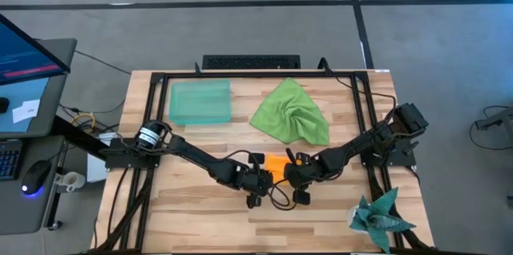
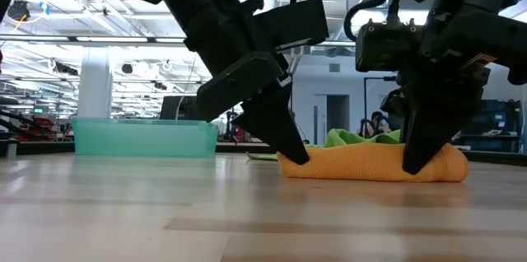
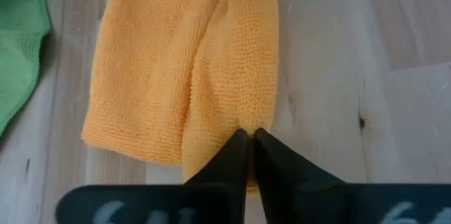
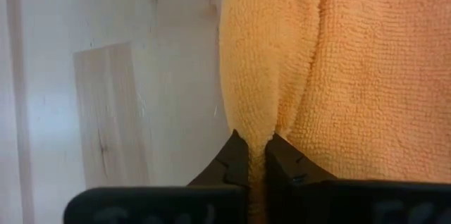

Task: Roll microfiber towels into tight, uniform cylinder then place into a basket
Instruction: Roll the yellow towel

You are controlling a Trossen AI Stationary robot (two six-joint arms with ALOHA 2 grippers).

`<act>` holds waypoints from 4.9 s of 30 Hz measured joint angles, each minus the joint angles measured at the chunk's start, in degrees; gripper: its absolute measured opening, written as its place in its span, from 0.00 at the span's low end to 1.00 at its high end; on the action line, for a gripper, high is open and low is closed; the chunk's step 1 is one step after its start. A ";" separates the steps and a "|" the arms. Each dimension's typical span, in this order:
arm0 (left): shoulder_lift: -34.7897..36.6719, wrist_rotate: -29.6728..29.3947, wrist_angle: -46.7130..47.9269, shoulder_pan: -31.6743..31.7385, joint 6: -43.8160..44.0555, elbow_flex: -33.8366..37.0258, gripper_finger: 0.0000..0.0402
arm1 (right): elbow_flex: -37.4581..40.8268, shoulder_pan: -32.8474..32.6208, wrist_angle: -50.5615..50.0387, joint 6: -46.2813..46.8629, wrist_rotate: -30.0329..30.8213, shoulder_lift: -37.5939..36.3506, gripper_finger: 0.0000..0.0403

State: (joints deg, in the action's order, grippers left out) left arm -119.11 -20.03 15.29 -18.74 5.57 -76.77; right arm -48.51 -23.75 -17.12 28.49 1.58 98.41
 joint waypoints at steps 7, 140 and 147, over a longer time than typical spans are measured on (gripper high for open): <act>0.00 0.16 0.22 -0.04 -0.03 0.00 0.28 | 0.02 0.00 -0.02 0.00 -0.03 0.02 0.09; -0.07 16.70 -14.89 0.33 -3.90 2.08 0.00 | 0.01 10.14 7.01 7.15 -34.83 5.11 0.09; -0.97 17.20 -15.19 -0.31 -2.87 2.03 0.00 | 0.02 10.14 7.19 7.14 -34.84 5.11 0.11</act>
State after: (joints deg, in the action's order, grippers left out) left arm -120.08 -2.83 0.10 -19.05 2.70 -74.74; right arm -48.49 -13.61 -9.94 35.63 -33.26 103.53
